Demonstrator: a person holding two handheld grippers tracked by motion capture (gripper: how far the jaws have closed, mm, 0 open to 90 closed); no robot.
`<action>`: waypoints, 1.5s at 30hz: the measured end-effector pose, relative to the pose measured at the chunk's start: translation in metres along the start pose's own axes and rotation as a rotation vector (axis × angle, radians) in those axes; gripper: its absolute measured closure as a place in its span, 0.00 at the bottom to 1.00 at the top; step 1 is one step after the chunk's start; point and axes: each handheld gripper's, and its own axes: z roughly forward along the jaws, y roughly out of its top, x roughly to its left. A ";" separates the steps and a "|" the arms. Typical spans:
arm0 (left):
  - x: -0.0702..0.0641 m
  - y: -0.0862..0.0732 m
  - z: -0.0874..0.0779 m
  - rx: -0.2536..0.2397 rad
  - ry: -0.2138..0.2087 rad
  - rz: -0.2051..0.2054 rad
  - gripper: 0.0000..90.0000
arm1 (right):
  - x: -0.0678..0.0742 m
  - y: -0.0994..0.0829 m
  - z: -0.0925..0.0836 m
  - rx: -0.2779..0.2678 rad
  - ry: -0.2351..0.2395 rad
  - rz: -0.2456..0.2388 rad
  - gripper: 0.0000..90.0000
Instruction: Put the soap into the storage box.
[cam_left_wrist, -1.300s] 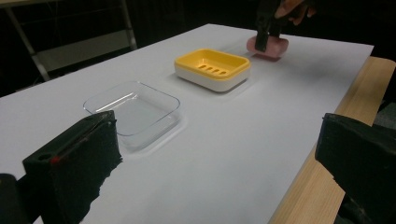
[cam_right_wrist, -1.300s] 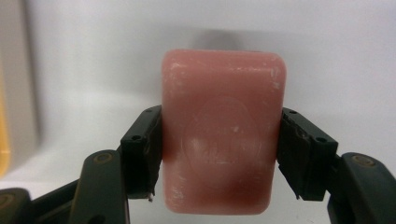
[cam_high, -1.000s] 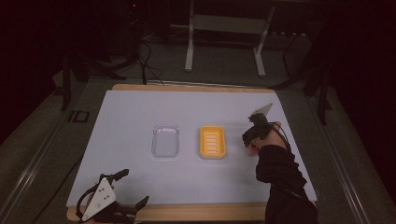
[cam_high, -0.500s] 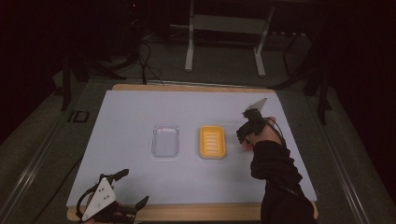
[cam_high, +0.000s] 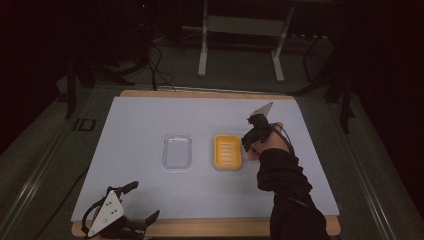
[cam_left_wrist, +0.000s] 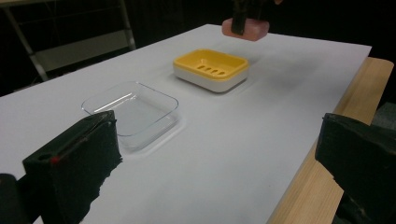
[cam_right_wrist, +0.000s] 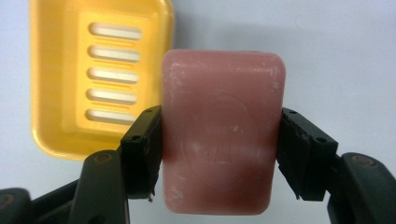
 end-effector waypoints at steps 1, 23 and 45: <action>0.000 0.000 0.000 0.000 -0.001 0.000 0.00 | 0.002 0.000 0.000 0.002 -0.001 0.001 0.42; 0.000 0.001 -0.001 -0.006 -0.007 0.003 0.00 | 0.062 0.008 0.015 -0.028 0.051 -0.042 0.42; 0.000 0.001 -0.002 -0.011 -0.015 0.000 0.00 | 0.068 0.009 0.047 -0.047 0.075 0.025 0.42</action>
